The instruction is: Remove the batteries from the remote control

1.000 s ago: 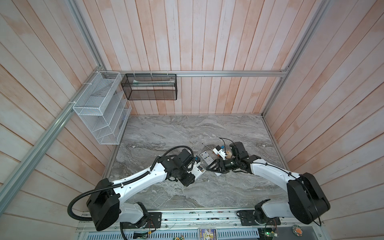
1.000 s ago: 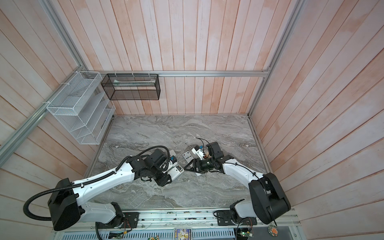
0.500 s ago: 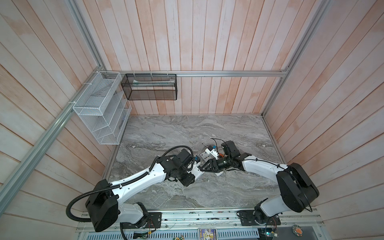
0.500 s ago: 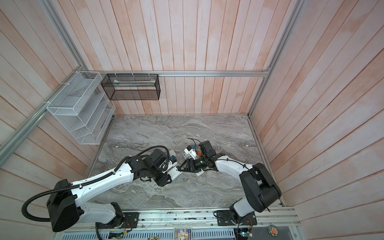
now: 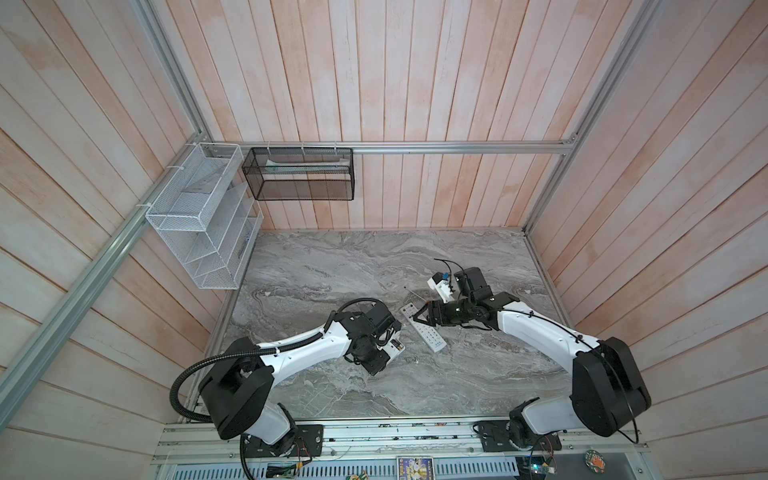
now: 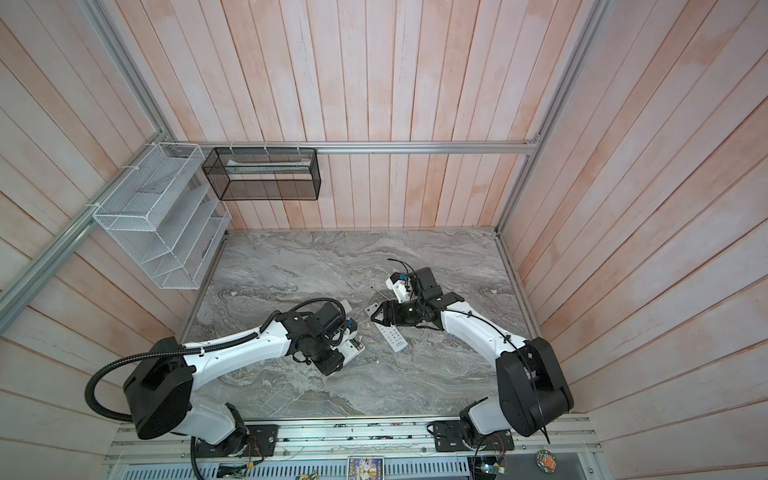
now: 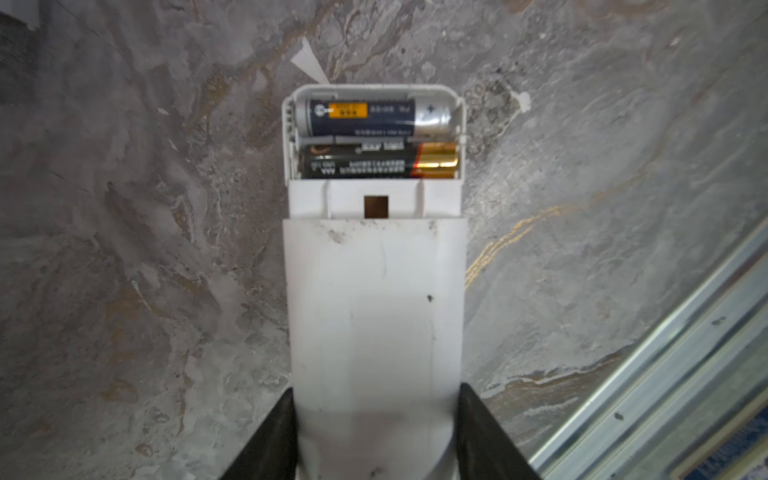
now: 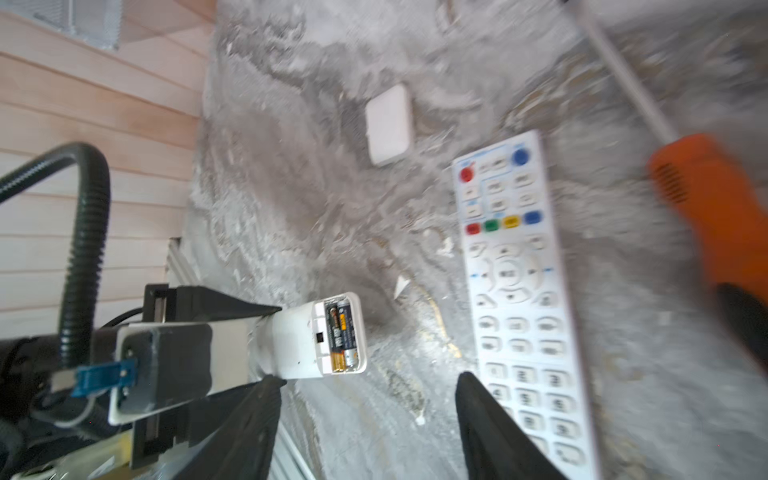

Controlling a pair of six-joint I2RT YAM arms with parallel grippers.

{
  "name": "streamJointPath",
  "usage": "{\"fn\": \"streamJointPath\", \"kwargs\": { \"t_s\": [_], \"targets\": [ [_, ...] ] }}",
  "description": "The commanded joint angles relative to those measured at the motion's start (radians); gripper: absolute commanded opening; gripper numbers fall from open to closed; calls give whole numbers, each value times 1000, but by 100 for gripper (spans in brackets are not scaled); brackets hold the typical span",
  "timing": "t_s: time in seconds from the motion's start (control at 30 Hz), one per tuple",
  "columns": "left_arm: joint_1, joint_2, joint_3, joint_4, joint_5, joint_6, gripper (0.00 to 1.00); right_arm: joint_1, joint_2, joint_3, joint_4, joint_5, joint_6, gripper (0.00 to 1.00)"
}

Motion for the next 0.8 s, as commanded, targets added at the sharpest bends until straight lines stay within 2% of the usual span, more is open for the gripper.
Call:
{"fn": "streamJointPath", "kwargs": {
  "t_s": [0.0,0.13,0.2,0.33,0.43,0.53,0.67,0.77],
  "targets": [
    [-5,46,36,43,-65,54,34,-21,8,65,-124,211,-86,68],
    [-5,71,1,105,-103,172,34,-64,25,81,-103,190,-93,68],
    [-4,62,-27,149,-140,234,32,-75,32,82,-90,176,-91,68],
    [2,21,-99,255,-147,401,32,-85,67,98,-91,150,-112,68],
    [26,1,-130,294,-93,522,34,-92,107,128,-134,155,-140,68],
    [66,16,-129,274,-26,626,39,-91,142,171,-190,208,-172,68],
    [137,71,-85,221,53,674,44,-91,195,235,-253,278,-215,68],
    [153,105,-60,195,76,703,50,-91,240,267,-274,293,-245,68]
  ]
}}
